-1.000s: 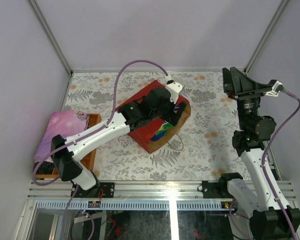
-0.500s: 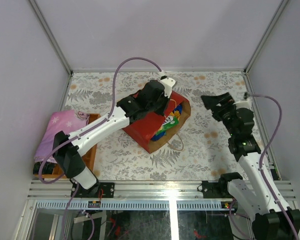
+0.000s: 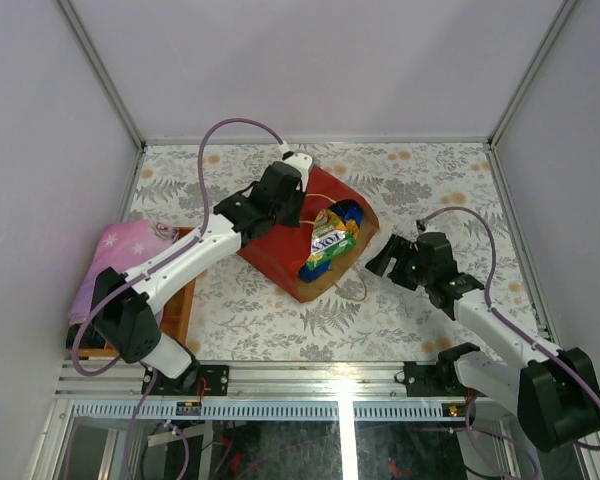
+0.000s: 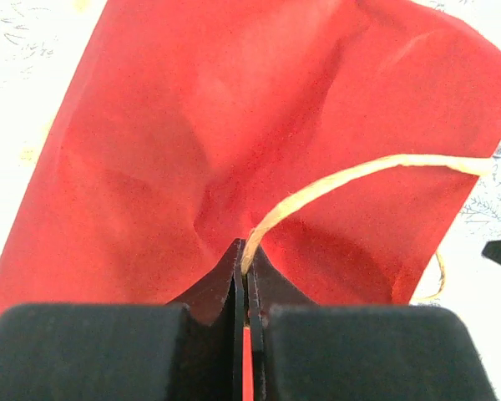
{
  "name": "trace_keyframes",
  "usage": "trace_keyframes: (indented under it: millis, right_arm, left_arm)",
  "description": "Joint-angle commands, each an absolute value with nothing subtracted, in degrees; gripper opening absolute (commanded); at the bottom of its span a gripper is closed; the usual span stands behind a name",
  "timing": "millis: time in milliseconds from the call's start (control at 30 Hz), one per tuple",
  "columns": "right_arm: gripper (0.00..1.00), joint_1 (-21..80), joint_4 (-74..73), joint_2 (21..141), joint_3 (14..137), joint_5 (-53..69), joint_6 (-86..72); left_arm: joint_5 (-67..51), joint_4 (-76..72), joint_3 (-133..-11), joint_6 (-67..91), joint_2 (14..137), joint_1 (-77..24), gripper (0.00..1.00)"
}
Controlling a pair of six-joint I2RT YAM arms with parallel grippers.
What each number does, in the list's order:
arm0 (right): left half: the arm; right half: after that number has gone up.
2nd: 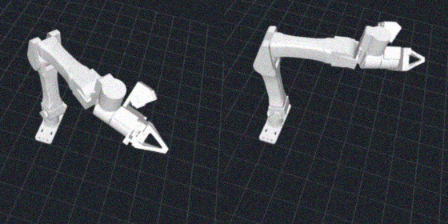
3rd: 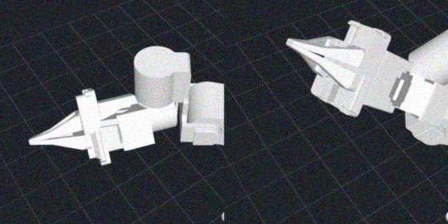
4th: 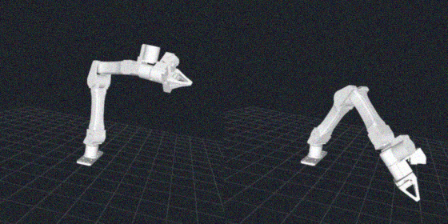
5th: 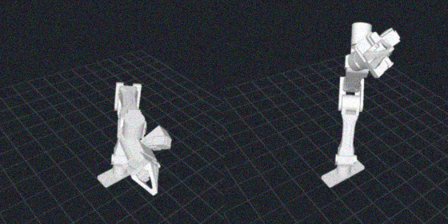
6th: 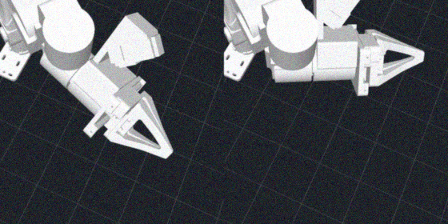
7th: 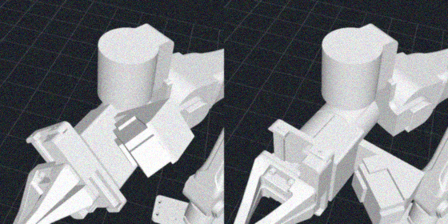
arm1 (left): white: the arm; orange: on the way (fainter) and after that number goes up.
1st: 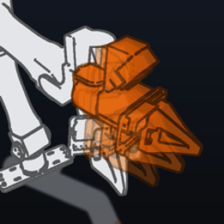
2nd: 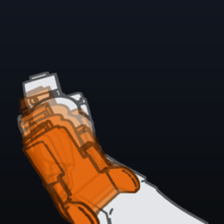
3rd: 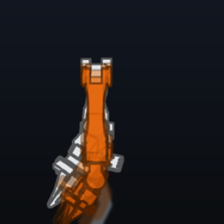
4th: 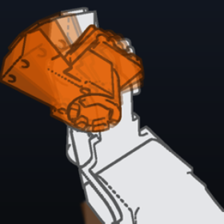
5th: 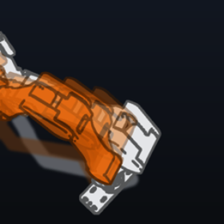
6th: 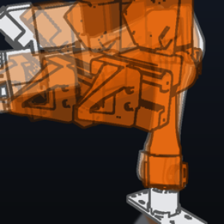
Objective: Take the snacks out of the paper bag
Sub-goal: Adjust the paper bag at the center of the board.
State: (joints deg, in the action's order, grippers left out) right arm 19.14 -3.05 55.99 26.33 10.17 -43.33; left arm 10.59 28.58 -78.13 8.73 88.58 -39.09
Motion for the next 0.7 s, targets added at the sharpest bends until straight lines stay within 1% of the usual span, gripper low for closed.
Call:
trace_keyframes:
  millis: [0, 333, 500, 600, 667]
  right_arm:
    - [0.8, 21.0, 9.5, 62.2, 25.0, 13.3, -41.8]
    - [0.72, 21.7, 29.9, 80.0, 26.3, 13.9, -43.1]
    - [0.7, 22.2, 37.3, 87.0, 26.7, 14.8, -44.5]
    - [0.67, 22.5, 42.0, 90.2, 26.4, 15.3, -46.1]
    - [0.64, 22.8, 45.2, 92.3, 26.2, 15.8, -47.4]
  left_arm:
    - [13.8, 25.8, -77.3, 9.3, 86.2, -38.2, 0.0]
    - [10.9, 25.9, -77.6, 10.1, 84.8, -38.1, 0.0]
    - [10.3, 26.2, -77.4, 10.2, 84.7, -38.1, 0.0]
    - [9.9, 26.2, -77.5, 10.2, 84.4, -38.1, 0.0]
    - [9.6, 26.3, -77.7, 10.0, 84.2, -38.2, 0.0]
